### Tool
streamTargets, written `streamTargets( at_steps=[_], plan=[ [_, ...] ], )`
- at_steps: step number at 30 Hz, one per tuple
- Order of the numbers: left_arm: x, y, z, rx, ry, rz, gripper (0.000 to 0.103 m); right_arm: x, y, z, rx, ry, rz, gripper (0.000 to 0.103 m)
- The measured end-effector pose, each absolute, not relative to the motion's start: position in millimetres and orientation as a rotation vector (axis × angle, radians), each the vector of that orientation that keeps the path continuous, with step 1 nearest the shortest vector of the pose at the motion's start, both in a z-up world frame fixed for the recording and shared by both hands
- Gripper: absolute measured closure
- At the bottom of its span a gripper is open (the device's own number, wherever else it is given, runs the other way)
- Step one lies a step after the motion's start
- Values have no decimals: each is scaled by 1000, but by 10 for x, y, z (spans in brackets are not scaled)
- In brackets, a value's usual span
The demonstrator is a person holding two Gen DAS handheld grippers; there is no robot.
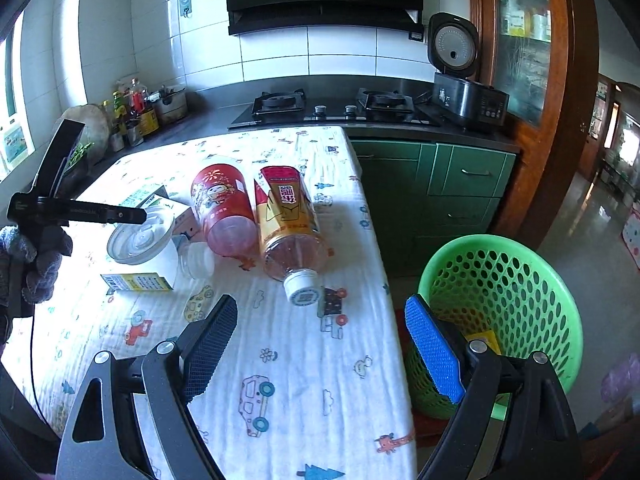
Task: Collect trash
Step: 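Move both tools back toward the table, then grasp the white plastic lid with the left tool while the right tool approaches the clear bottle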
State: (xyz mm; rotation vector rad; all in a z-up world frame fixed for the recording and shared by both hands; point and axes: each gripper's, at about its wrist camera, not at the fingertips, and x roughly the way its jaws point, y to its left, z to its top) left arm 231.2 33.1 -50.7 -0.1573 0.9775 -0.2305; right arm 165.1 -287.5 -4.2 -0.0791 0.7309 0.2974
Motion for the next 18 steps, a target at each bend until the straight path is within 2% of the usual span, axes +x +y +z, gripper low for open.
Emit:
streamTargets(
  at_steps=[6,10,13,18],
  plan=[
    [2305,331,-538,-157,983,-247,63,1649,-2800,-70,-89,736,310,20],
    [2270,322,-521,-153,975,-269,83,1635,-2763,-86,-98,739,320,20],
    [2227,313,-493,-148,971,-272,94,1623,-2735,-95,-104,743,333,20],
    [2116,378,-424,-159,949,-264,96,1613,-2657,-97,-128,748,375,20]
  ],
)
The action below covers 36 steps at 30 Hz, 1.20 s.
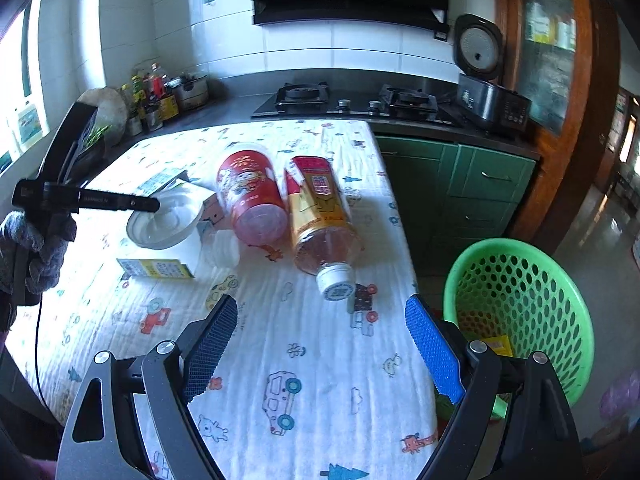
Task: Collect trash
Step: 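Grasp the white plastic lid with the left tool while the right tool approaches the clear bottle, then grasp the clear plastic bottle with the right tool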
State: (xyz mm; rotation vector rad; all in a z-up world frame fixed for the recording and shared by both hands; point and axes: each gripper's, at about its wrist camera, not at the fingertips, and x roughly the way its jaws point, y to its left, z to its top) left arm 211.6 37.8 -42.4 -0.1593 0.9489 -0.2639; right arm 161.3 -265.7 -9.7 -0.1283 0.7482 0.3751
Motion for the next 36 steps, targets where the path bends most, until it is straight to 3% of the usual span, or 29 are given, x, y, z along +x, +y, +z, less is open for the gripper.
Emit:
streamTargets(
  at_steps=[15,36],
  plan=[
    [1716,959,-148,-275,871,-242,99,1737,-1879,-123,-338,787,666,17],
    [1480,1669,-188,-406,836,-185,99,2467,-680,-470,-581,901,970,11]
  ],
)
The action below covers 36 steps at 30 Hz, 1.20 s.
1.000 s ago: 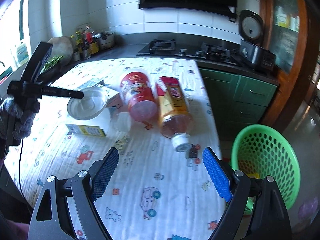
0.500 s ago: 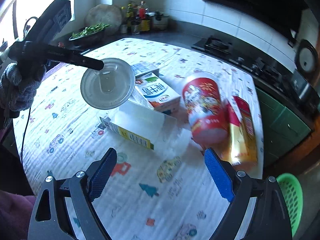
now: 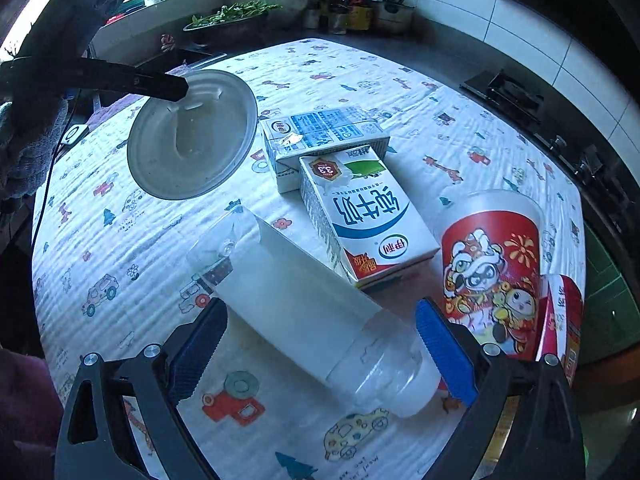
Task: Collect trash
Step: 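Grasp the clear plastic bottle with the right tool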
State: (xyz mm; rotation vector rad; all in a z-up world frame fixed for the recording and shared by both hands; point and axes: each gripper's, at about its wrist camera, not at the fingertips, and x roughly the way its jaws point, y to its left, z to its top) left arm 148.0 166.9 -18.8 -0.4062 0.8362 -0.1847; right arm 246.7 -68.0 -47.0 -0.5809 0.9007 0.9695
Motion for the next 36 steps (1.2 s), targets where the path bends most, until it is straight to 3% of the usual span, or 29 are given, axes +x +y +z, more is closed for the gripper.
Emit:
streamTargets(
  at_steps=[18,25,30,36],
  plan=[
    [1421,1837,-190,-433,824,-169,99,2234,-435,-639,-800,1048,1193,9],
    [1393,1880,-204,-442,826,-162,99,2250,-231,-748,-838,1020,1198,10],
    [1371,1911,-209,-446,828,-153,99,2274,-68,-793,-826,993,1188,29],
    [1351,1881,-169,-443,819,-165,99,2193,-56,-728,-835,948,1135,42]
  ],
)
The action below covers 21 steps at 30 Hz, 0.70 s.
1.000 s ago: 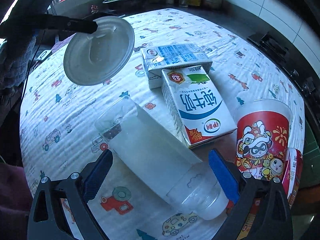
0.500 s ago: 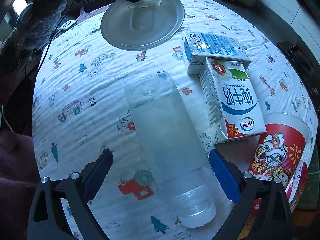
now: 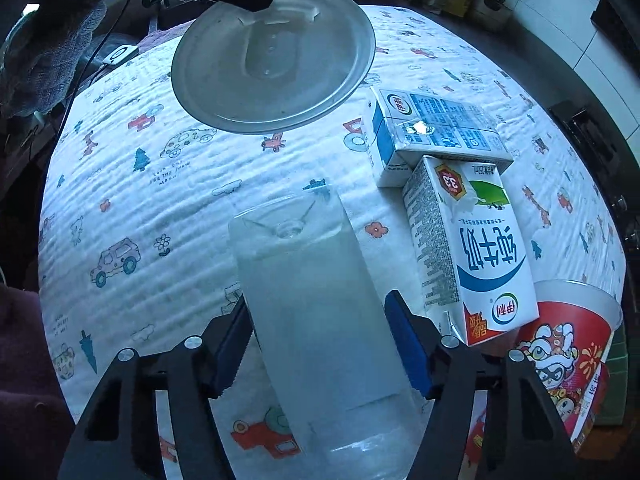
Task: Collect trash
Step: 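Grasp the clear plastic bottle with the right tool, then carry the lid and bottle over the green basket and release both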
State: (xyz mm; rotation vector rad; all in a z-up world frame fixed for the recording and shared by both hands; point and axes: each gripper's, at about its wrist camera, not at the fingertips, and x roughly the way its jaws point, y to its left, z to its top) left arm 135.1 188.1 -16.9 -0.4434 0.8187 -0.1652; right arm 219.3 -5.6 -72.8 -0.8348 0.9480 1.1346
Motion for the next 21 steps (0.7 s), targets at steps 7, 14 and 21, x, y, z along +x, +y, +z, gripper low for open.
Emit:
streamTargets(
  at_steps=[7,14,21],
  plan=[
    [1347,1701,-24,-428,788,-217,99,2038,-450,-299,-678,864,1030,45],
    [1406,1274,136,-398,767,-313,99,1963,-1185,120,-450,796,856,47],
    [1629,460,198,-360,791,-474,99,1911,-2124,425,-228,764,675,48]
  ],
)
